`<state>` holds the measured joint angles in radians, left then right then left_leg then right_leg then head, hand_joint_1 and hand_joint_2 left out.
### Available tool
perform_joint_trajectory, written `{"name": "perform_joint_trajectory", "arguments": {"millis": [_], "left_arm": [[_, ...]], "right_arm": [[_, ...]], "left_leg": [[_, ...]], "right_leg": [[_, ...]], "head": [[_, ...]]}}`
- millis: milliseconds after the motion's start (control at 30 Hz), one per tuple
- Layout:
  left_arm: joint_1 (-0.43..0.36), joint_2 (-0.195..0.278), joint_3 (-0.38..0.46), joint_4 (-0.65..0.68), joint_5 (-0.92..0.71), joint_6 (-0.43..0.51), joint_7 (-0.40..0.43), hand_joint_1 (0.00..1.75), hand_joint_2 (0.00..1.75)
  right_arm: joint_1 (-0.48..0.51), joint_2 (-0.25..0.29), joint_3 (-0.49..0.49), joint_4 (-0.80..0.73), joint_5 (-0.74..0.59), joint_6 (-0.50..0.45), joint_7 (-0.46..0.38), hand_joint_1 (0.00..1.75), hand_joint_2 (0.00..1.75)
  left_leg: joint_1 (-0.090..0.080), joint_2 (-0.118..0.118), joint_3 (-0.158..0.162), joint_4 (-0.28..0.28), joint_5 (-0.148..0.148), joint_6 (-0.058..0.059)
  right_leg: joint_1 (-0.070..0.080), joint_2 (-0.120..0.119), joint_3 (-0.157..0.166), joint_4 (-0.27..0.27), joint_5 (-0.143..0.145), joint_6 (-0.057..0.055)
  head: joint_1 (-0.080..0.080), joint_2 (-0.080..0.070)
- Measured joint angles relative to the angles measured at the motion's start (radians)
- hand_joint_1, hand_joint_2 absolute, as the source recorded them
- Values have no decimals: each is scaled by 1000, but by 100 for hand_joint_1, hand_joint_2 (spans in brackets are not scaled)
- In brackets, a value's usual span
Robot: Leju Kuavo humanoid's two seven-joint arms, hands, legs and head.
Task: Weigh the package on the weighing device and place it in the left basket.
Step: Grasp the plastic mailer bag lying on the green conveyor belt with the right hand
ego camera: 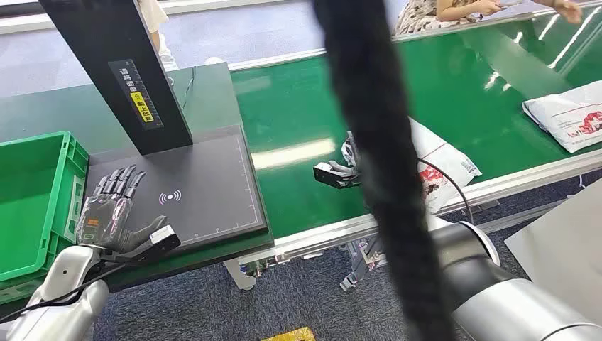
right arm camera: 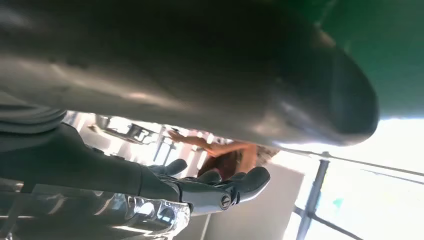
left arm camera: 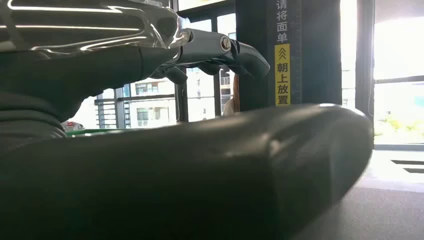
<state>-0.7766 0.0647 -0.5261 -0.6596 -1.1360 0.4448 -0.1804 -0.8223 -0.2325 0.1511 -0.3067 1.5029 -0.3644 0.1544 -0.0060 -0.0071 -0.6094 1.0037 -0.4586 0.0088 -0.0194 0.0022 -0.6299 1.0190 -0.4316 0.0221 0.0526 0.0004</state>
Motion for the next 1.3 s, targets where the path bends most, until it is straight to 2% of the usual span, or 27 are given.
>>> {"name": "perform_joint_trajectory", "arguments": {"millis": [333,567,800,867,933,1000,1300], "left_arm": [[0,8,4,-4,13,-5,-17,0,0],[-1,6,0,-5,14,-23,-27,0,0],[-3,-9,-12,-5,8,-35,-27,0,0],[-6,-13,-15,-5,7,-36,-27,0,0],[-10,-17,-18,-5,7,-38,-27,0,0],[-14,-21,-21,-5,6,-38,-27,0,0],[-6,-24,-26,-20,-6,-43,-7,0,0]], "right_arm": [[16,-46,-10,26,-6,212,157,0,0],[58,-90,-45,40,-22,259,222,0,0],[97,-118,-62,51,-13,293,250,0,0],[101,-120,-66,53,-13,299,254,79,0],[104,-120,-73,55,-14,300,252,167,0],[106,-119,-79,55,-17,298,244,175,0],[106,-107,-83,55,17,236,197,175,0]], "left_leg": [[0,0,0,0,0,0],[0,0,0,0,0,0],[0,0,0,0,0,0],[0,0,0,0,0,0],[0,0,0,0,0,0],[0,0,0,0,0,0],[0,0,0,0,0,0]], "right_leg": [[0,0,-1,0,0,0],[0,0,-1,0,0,0],[0,0,-1,0,0,0],[0,0,-1,0,0,0],[0,0,-1,0,0,0],[0,0,-1,0,0,0],[0,0,-1,0,0,0]], "head": [[0,0],[0,0],[0,0],[0,0],[0,0],[0,0],[0,0]]}}
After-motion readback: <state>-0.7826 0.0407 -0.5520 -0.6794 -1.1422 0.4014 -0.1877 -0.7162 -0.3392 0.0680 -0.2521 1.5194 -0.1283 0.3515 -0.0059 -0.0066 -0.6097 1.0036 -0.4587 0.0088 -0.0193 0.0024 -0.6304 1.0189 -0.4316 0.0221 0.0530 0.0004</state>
